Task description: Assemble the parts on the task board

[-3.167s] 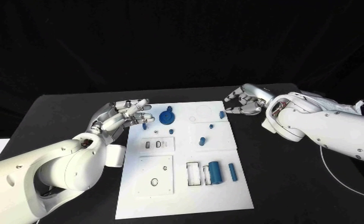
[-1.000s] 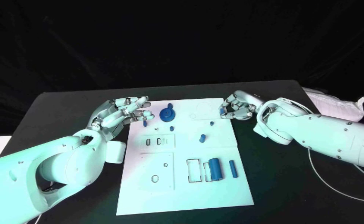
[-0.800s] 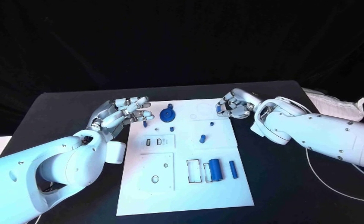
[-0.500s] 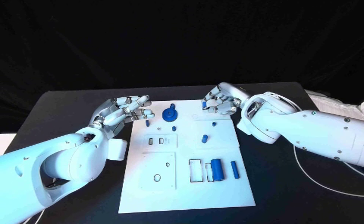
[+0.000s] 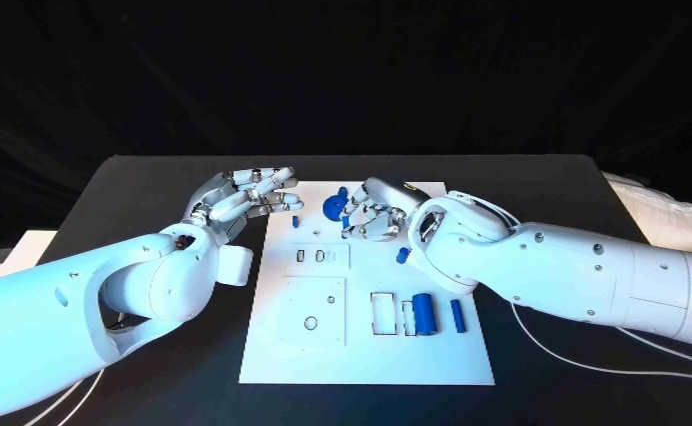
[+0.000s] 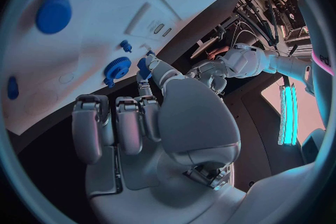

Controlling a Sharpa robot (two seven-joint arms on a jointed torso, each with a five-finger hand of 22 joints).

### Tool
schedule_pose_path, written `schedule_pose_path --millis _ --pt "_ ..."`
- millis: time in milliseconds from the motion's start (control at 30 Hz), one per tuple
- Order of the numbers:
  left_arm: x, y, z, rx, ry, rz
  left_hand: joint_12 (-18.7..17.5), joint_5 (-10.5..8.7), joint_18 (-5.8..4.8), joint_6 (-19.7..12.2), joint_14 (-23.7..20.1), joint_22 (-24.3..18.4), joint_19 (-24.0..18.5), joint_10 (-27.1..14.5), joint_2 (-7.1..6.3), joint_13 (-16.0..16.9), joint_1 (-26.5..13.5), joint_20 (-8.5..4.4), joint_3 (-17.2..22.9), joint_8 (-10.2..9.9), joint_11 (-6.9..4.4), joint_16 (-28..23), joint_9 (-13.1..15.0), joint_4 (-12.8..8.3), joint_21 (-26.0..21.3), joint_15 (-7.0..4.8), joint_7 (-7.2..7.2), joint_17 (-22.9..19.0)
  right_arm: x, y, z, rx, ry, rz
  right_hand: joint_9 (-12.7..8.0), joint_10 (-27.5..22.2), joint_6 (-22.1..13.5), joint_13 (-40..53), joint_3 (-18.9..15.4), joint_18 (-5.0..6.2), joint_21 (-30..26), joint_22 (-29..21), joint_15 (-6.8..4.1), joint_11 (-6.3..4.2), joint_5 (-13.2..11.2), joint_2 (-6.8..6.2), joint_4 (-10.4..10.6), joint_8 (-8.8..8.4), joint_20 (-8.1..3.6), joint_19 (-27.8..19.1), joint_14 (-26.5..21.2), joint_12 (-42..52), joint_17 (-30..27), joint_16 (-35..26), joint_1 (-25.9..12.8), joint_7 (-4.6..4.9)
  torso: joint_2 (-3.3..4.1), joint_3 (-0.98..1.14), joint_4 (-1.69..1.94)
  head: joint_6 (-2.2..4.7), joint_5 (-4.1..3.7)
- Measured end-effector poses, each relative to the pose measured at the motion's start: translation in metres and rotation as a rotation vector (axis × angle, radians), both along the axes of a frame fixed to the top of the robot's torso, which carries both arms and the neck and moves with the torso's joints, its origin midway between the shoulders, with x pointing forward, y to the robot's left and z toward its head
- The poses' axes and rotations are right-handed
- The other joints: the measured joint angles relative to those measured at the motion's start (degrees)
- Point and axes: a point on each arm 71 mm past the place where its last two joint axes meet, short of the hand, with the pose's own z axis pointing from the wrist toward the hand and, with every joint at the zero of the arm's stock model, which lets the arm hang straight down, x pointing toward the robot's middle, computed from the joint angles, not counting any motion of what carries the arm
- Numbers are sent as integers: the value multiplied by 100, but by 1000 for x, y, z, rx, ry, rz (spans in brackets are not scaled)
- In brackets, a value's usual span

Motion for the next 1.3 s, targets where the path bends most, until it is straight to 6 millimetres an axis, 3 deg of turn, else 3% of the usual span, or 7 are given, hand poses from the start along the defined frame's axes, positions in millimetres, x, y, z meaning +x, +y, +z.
schedule_pose_path --millis 233,633,1300 --pt "0 0 0 -1 1 0 0 0 0 0 0 0 0 0 0 0 0 0 0 0 0 0 0 0 0 0 0 5 -8 20 -16 -48 14 35 0 0 -7 -1 15 0 0 0 0 1 0 -46 -1 -23 0 0 0 0 -1 -23 -63 -7 1 -4 -3 -47 49" --pt "0 -2 0 -3 2 -5 0 0 0 0 0 1 0 0 0 0 0 0 0 0 0 0 0 0 0 0 0 4 -13 36 -28 -101 15 71 0 1 -15 -1 28 0 0 -1 0 1 0 -78 0 -46 1 0 0 0 -1 -23 -105 -15 3 3 -2 -102 102" --pt "0 -2 0 -4 5 -8 0 0 0 0 0 1 0 0 0 0 0 0 0 0 0 0 0 0 0 0 0 3 -16 35 -27 -143 -4 93 7 1 -14 3 10 0 0 -3 1 2 -9 -116 16 -41 1 0 0 0 -2 -23 -203 -14 3 8 -7 -164 137"
